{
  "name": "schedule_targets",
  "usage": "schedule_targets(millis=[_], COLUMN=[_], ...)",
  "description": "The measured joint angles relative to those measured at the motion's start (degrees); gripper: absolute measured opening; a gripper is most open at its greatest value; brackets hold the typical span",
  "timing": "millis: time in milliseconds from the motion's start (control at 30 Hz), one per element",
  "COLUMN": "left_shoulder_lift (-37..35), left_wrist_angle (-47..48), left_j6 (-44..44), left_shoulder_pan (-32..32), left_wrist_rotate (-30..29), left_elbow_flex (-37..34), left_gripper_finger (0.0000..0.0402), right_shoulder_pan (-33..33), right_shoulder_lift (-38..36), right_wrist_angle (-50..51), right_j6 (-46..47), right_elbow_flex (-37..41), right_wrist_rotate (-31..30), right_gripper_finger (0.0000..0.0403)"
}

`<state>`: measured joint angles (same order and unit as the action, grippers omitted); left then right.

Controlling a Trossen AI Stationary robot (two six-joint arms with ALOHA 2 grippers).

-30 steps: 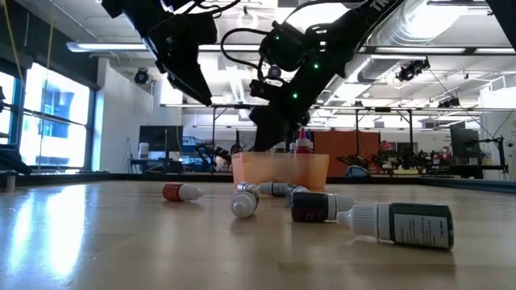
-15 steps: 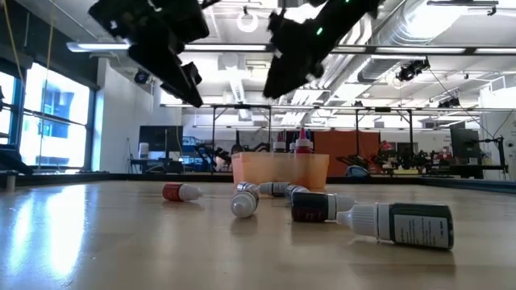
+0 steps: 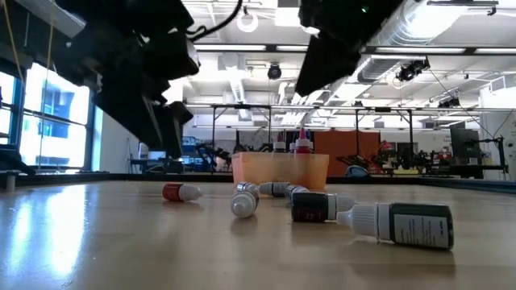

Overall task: Pick & Place food coloring
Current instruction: Put the small red food coloring bottle into the orange bin

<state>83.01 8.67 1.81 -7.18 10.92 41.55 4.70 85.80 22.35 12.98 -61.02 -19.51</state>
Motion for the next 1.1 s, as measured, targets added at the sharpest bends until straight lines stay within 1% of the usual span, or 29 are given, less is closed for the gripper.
schedule_targets(millis=[100,200,333,433,500,633,733,800,867,933,1000,1100], left_shoulder_lift=[1.98,5.44,8.30,10.29,11.77,12.63,12.63,12.66,12.68,12.74,12.74,12.74], left_wrist_angle=[-0.69,-4.25,-10.89,-12.57,-12.07,-11.57,-11.80,-11.81,-11.97,-12.18,-11.82,-11.18], left_j6=[-0.03,-0.03,-0.03,-0.03,-0.03,-0.05,-0.04,0.03,1.40,4.86,7.98,8.81], left_shoulder_pan=[0.00,0.00,0.02,0.04,0.03,0.04,0.02,0.00,-0.07,-0.08,0.02,0.02], left_wrist_rotate=[-0.47,-0.97,-3.39,-4.08,-4.09,-4.15,-4.44,-5.71,-7.59,-9.58,-9.99,-9.69], left_elbow_flex=[0.01,0.03,0.10,0.09,0.10,0.16,0.16,0.16,0.14,0.14,0.16,0.23], left_gripper_finger=[0.0190,0.0190,0.0190,0.0190,0.0190,0.0190,0.0190,0.0190,0.0190,0.0190,0.0190,0.0186], right_shoulder_pan=[0.38,0.34,0.30,0.30,0.30,0.30,0.30,0.30,0.30,0.30,0.30,0.30], right_shoulder_lift=[0.00,0.00,0.00,0.02,0.02,-0.05,-0.09,-0.09,-0.11,-0.11,-0.11,-0.11], right_wrist_angle=[-2.71,-5.25,-6.84,-7.12,-7.12,-7.06,-7.02,-6.75,-5.48,-3.41,-1.36,0.68], right_j6=[0.09,0.08,-1.55,-3.85,-5.90,-12.71,-17.60,-19.15,-18.81,-17.66,-17.53,-18.09], right_elbow_flex=[3.02,4.75,5.23,4.41,3.84,2.04,0.82,0.62,0.66,0.70,0.71,0.75], right_wrist_rotate=[0.03,1.23,2.12,2.12,1.99,1.84,0.37,-1.02,-2.68,-4.24,-5.40,-7.44], right_gripper_finger=[0.0143,0.0145,0.0144,0.0146,0.0147,0.0144,0.0141,0.0140,0.0140,0.0140,0.0140,0.0140])
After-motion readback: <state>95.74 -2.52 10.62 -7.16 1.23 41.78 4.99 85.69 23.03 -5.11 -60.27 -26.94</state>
